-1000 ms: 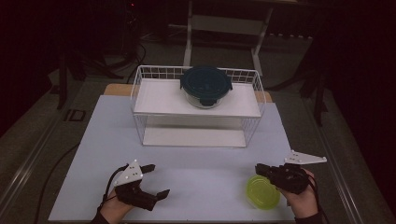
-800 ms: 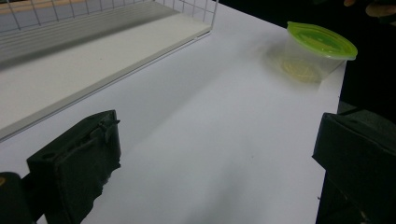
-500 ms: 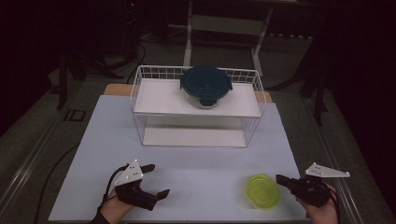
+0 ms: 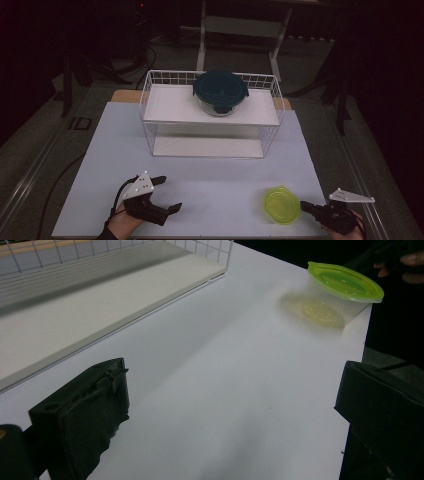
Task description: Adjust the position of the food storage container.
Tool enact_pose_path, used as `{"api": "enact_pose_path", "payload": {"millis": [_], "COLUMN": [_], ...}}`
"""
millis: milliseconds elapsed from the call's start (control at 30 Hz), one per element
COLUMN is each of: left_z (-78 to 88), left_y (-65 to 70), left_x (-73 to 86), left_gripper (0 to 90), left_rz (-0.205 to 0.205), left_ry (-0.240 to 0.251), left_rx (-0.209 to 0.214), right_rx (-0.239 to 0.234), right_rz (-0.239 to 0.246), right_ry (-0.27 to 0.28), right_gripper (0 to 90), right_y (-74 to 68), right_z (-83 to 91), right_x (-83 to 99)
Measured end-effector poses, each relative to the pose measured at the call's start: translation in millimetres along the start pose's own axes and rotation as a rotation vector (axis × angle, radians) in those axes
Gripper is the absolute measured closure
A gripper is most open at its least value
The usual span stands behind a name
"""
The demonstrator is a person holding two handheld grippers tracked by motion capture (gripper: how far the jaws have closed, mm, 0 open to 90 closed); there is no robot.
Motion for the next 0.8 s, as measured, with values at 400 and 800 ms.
{"api": "enact_pose_path", "payload": {"millis": [400, 800], "left_z": [1.0, 2.1], "left_y": [-0.9, -1.8], "left_x": [-0.5, -1.3], "left_gripper": [0.2, 0.2], "left_rz": [-0.001, -0.002], "left_ry": [0.005, 0.008], "left_rx": [-0.005, -0.008], "right_rx": [-0.042, -0.079], "right_rz": [-0.019, -0.008], "right_ry": [-0.07, -0.108], "right_gripper": [90.0, 90.0], "right_y": [-7.1, -17.3], "right_z": [-8.1, -21.1], "right_x": [21.7, 25.5]}}
Point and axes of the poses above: each handheld gripper's, and its own axes: z roughly backward along the jaws, x roughly out of its underside, y roughly to its right, the point moved 7 cm from there along -z, roughly forward along the jaws, and after that the axes turned 11 degrees about y, right-handed, at the moved point
